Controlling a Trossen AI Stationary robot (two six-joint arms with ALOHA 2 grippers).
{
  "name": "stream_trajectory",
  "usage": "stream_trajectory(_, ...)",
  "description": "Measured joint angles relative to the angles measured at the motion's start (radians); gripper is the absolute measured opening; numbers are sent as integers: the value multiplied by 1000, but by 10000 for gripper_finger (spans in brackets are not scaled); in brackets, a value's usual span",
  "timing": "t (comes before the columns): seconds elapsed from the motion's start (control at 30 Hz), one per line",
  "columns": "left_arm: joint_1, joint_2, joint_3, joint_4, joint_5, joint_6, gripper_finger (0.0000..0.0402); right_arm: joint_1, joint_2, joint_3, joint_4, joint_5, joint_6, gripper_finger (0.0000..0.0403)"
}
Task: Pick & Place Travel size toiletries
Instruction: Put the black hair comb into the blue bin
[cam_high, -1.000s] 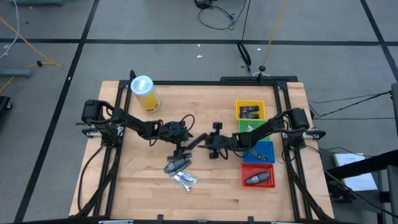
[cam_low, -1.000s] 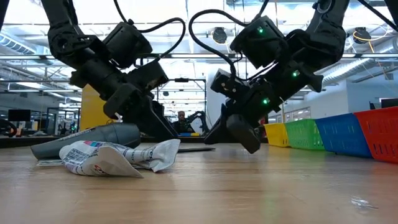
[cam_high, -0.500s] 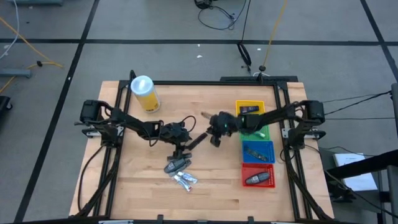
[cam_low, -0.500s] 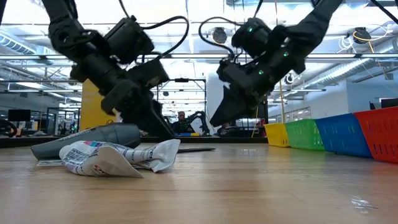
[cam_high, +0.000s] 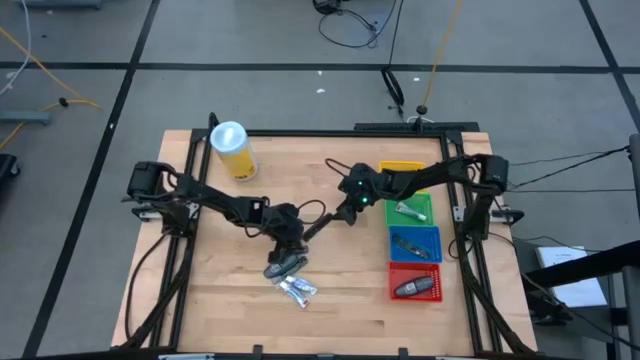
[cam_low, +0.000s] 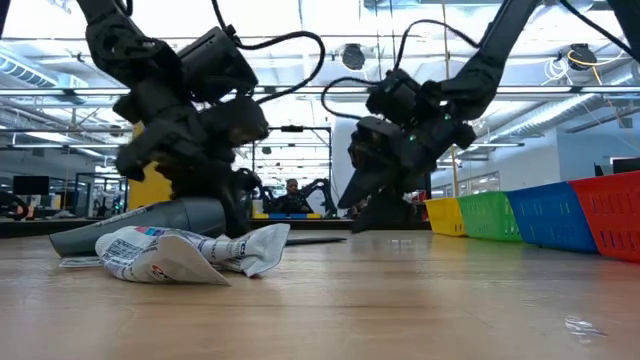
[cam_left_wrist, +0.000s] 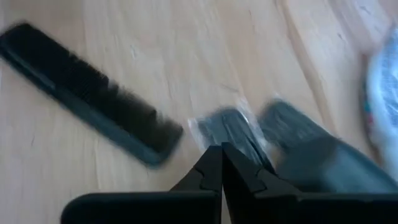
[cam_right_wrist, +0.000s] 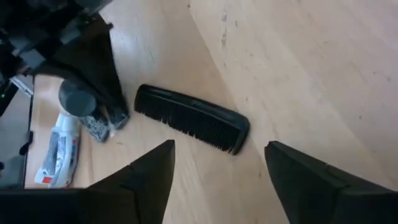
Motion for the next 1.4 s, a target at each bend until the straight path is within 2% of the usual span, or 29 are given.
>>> stream_trajectory(0.23, 39, 85, 5, 85, -33, -10, 2, -1, 77, 69, -27, -26, 6, 251)
stream_trajectory(0.53, 75, 109, 4, 102, -30, 11, 6, -2, 83, 85, -69, -26, -19, 251)
stream_trajectory(0.67, 67, 50, 0, 69, -29, -39, 13, -12, 73, 85, -86, -47, -14, 251)
stream_trajectory(0.83, 54, -91, -2, -48, -25, -88, 3, -16, 48, 84, -105, -35, -12, 251)
stream_trajectory(0.97, 63, -128, -2, -118, -58, -108, 6, -17, 46, 84, -99, 38, -12, 251)
stream_trajectory(1.17, 89, -58, -2, -139, -83, -103, 2, -17, 74, 84, -62, 36, -12, 251)
stream_trajectory(1.4, 112, 27, 3, -16, -98, -78, 2, -17, 82, 85, -58, 35, -12, 251)
